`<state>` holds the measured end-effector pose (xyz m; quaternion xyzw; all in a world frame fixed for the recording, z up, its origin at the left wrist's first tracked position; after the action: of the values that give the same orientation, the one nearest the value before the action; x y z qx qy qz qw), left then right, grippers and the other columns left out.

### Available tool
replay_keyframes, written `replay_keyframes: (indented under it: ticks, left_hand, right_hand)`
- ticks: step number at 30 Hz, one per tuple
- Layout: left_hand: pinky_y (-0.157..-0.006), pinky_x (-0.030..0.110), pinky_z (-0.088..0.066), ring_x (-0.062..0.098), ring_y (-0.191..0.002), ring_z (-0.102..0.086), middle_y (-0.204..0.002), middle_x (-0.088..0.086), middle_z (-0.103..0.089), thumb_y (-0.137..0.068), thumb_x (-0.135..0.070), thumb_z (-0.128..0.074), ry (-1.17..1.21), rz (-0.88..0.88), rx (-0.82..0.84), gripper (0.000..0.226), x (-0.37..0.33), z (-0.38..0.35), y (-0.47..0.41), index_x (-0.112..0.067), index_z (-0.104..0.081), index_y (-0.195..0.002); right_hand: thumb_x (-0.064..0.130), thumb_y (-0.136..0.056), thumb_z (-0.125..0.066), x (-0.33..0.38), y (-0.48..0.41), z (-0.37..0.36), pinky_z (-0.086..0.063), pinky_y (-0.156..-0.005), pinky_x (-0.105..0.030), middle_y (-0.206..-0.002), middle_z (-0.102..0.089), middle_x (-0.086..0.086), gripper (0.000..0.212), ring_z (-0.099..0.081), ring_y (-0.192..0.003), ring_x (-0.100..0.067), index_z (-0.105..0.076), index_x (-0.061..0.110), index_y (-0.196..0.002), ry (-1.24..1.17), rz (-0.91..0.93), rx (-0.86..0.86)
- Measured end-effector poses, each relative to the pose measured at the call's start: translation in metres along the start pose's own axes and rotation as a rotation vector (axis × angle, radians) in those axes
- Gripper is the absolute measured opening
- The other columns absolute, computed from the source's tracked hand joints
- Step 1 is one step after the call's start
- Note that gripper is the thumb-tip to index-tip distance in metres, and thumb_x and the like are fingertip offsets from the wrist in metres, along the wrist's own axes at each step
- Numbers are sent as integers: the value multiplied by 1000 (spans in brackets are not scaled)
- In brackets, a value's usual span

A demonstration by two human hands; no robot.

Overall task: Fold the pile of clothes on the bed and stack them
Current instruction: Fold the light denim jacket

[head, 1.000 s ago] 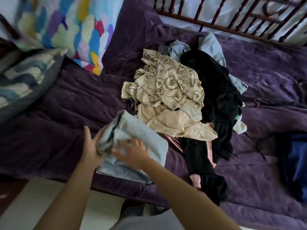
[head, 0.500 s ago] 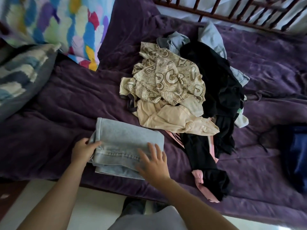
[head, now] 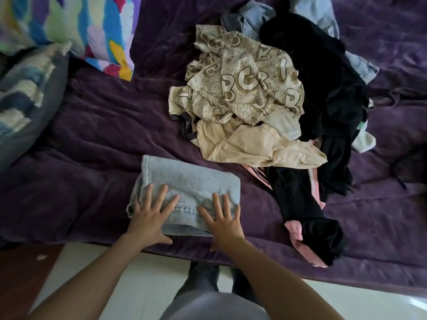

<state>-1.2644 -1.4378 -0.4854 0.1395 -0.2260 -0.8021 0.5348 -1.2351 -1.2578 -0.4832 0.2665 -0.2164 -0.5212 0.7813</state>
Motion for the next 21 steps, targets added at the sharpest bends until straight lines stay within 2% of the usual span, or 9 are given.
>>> replay_keyframes:
  ticks: [2,5,6,9,11,14,16,19,21]
  left_hand:
    - [-74,70,-42,48,-132,-23,-144,16,-33,-8,-78,-73,28,19,10,151,1,1,-3,-24,-25,-142]
    - [-73,70,-42,46,-127,-27,-144,13,-31,-10,-79,-73,62,-16,32,148,4,1,-9,-26,-28,-141]
    - [-77,71,-40,45,-130,-22,-148,12,-26,-15,-79,-73,50,-28,34,146,3,7,-11,-27,-25,-142]
    - [-106,66,-16,40,-140,15,-155,2,20,-53,-75,-68,87,28,89,132,6,13,-19,-35,17,-145]
    - [-112,58,-9,37,-141,18,-154,-1,26,-65,-72,-63,92,59,168,118,8,22,-22,-36,16,-146]
    - [-101,63,-32,47,-136,-24,-155,14,-18,-52,-66,-75,3,17,-1,122,1,46,-23,-25,-13,-148]
    - [-82,66,-46,49,-108,-56,-127,23,-56,-23,-55,-87,-43,-19,-62,130,-9,47,-18,-15,-34,-135]
    - [-86,64,-43,48,-106,-58,-121,25,-60,-23,-40,-89,-59,-80,-100,137,-34,26,-8,-11,-26,-142]
    - [-84,58,-48,45,-100,-62,-118,22,-62,-39,-32,-85,-108,-173,-152,119,-54,30,-4,-16,-27,-141]
  right_hand:
    - [55,-50,-83,0,-5,2,-22,-101,-69,-149,26,-16,131,-8,-140,-47,-1,28,-148,-9,-18,-81]
    - [62,-5,-84,-12,-12,2,-48,-78,-62,-142,-36,-19,141,-53,-117,-42,-33,30,-133,-76,-61,-85]
    - [62,-13,-85,-13,-13,6,-47,-80,-63,-142,-38,-19,137,-50,-120,-42,-31,30,-135,-57,-30,-79]
    - [46,-72,-74,-15,-14,23,-23,-105,-63,-156,1,-17,104,-6,-142,-42,-4,34,-148,-25,63,-125]
    - [41,-73,-75,-23,-12,44,-30,-103,-60,-155,-10,-17,94,-14,-140,-42,-18,37,-147,-63,37,-193]
    - [35,-82,-67,-32,-8,56,-37,-99,-51,-152,-16,-15,80,-22,-135,-41,-20,33,-146,-100,26,-171]
    - [29,-88,-59,-42,-2,59,-39,-96,-48,-150,-16,-13,72,-26,-131,-39,-18,31,-146,-125,7,-157]
    - [34,-68,-78,-59,12,72,-53,-70,-41,-134,-45,-14,80,-52,-108,-39,-38,28,-137,-172,-17,-235]
    - [37,-44,-88,-73,25,74,-51,-48,-32,-113,-60,-12,89,-64,-84,-36,-50,29,-124,-174,5,-252]
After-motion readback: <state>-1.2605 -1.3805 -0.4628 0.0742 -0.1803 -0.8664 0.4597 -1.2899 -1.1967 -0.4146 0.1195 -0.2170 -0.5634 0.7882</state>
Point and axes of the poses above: each hand's wrist, its own y-axis away from the middle knuckle, its own z-axis out of the back of the hand, x = y × z, the point moved 7 cm from there along -y, towards the middle knuckle
